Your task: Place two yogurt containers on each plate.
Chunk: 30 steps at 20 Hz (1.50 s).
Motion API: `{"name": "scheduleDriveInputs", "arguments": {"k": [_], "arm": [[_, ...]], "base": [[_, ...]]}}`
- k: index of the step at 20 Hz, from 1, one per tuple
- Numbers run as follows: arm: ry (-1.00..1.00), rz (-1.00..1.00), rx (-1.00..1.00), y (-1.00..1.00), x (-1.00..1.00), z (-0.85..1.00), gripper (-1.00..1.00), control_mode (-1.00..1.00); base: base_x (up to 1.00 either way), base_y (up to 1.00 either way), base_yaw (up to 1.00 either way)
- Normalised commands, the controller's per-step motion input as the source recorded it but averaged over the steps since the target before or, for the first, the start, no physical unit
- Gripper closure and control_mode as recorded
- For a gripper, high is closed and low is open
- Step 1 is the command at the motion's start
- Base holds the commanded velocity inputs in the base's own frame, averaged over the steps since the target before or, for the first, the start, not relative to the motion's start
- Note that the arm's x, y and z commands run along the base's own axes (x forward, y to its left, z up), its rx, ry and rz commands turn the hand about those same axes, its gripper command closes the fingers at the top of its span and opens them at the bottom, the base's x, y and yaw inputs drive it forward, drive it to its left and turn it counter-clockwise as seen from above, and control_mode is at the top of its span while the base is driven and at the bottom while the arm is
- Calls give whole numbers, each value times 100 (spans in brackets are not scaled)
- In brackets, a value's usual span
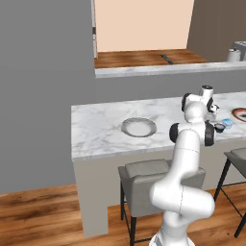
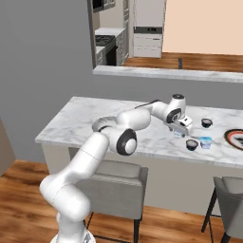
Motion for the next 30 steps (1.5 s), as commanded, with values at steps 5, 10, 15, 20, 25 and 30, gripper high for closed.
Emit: {"name": "scheduleDriveInputs", "arguments": {"k": [5,10,15,20,25,30], "arm": [[-4,0,0,0,1,-14,-100,-100],[-6,0,0,0,3,-2,100,-100],[-9,0,0,0,0,0,100,-100],[-9,0,-1,6,-13,0,100,-100],[-2,6,-14,51,-92,-1,100,-100],[-6,9,-18,82,-91,-1,100,-100]], "base": [[0,0,0],[0,0,0],[0,0,0],[0,0,0],[0,0,0],[0,0,0]]}}
